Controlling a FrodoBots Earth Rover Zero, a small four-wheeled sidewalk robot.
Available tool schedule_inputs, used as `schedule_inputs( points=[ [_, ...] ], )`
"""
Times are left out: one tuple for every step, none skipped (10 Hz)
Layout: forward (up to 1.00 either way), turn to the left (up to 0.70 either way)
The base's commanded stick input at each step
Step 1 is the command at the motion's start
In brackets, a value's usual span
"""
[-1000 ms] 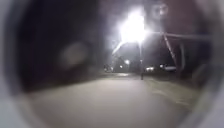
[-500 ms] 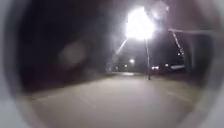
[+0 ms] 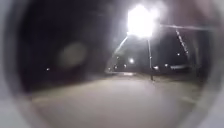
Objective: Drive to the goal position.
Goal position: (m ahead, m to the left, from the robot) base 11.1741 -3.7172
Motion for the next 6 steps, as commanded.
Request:
schedule_inputs(
  points=[
    [1.00,0.00],
    [1.00,0.00],
    [1.00,0.00],
    [1.00,0.00],
    [1.00,0.00],
    [1.00,-0.06]
  ],
)
